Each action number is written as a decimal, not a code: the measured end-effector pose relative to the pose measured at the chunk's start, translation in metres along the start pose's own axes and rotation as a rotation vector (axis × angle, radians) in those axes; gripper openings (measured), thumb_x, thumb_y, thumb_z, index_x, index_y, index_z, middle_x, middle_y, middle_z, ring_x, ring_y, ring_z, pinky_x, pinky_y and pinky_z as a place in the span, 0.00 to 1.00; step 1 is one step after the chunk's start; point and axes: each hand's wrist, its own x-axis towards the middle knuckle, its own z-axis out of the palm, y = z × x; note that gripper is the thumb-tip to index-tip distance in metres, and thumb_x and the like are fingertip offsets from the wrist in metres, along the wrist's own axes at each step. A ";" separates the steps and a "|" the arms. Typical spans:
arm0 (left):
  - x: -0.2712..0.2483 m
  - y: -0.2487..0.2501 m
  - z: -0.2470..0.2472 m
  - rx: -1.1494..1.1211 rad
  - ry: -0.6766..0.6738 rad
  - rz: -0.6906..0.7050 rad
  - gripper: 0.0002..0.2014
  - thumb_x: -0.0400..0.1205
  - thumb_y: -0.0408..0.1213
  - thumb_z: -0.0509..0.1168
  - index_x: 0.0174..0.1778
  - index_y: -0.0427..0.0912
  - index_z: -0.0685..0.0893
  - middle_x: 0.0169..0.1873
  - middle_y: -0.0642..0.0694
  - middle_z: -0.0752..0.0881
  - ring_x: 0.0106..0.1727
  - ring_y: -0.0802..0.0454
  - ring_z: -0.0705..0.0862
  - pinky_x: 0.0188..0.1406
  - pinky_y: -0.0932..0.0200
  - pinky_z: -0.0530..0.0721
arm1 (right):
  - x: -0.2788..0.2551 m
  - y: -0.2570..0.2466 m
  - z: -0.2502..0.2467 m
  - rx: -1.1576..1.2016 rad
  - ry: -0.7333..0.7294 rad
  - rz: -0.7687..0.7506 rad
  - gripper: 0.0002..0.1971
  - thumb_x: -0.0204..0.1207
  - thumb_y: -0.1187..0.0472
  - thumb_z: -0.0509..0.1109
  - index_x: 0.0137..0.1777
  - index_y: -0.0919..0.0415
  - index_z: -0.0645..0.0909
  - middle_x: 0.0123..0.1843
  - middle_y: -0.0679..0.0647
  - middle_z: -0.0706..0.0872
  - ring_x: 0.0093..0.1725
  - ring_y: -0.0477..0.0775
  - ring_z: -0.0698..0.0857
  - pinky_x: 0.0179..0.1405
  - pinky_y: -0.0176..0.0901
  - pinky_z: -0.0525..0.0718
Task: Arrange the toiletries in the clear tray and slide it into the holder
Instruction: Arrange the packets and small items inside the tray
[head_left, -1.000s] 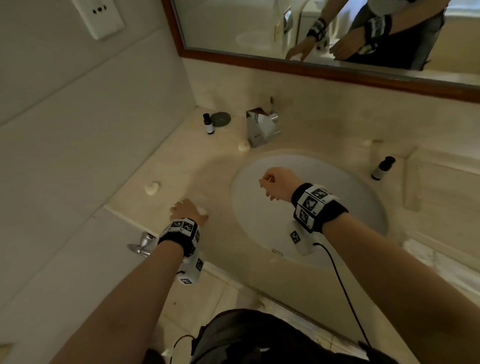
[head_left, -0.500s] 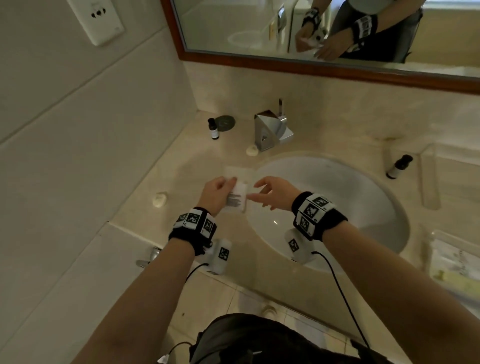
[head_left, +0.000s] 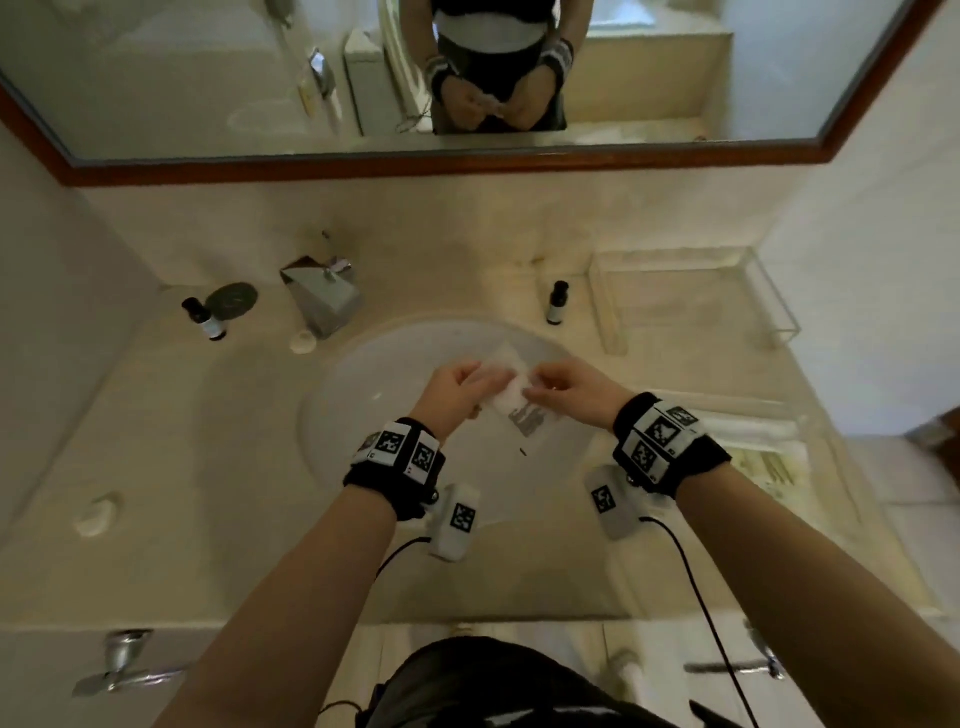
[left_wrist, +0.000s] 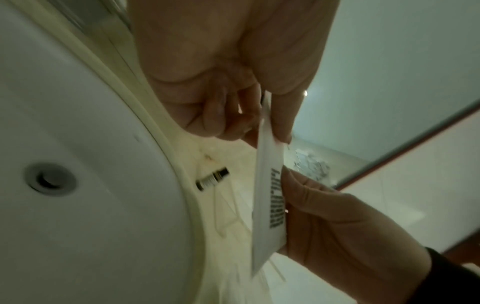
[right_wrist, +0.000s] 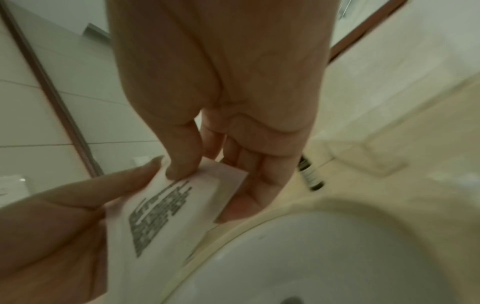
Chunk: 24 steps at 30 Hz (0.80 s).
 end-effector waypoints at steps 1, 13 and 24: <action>0.005 0.001 0.019 0.001 -0.032 -0.010 0.09 0.79 0.38 0.69 0.44 0.35 0.84 0.25 0.50 0.74 0.23 0.59 0.71 0.26 0.64 0.69 | -0.011 0.011 -0.013 0.019 0.008 0.024 0.11 0.78 0.58 0.70 0.35 0.59 0.77 0.33 0.54 0.77 0.35 0.52 0.76 0.40 0.47 0.76; 0.024 0.001 0.205 0.496 -0.333 0.059 0.18 0.81 0.44 0.66 0.63 0.39 0.81 0.53 0.46 0.86 0.53 0.51 0.84 0.58 0.56 0.83 | -0.127 0.141 -0.145 0.081 0.317 0.369 0.03 0.75 0.63 0.72 0.45 0.63 0.83 0.43 0.58 0.87 0.42 0.57 0.85 0.48 0.49 0.85; 0.031 -0.019 0.248 0.925 -0.501 0.040 0.22 0.68 0.42 0.79 0.57 0.45 0.82 0.47 0.50 0.82 0.50 0.52 0.81 0.57 0.56 0.83 | -0.141 0.187 -0.173 -0.216 0.264 0.444 0.10 0.78 0.61 0.69 0.57 0.62 0.85 0.61 0.58 0.86 0.52 0.51 0.81 0.52 0.37 0.73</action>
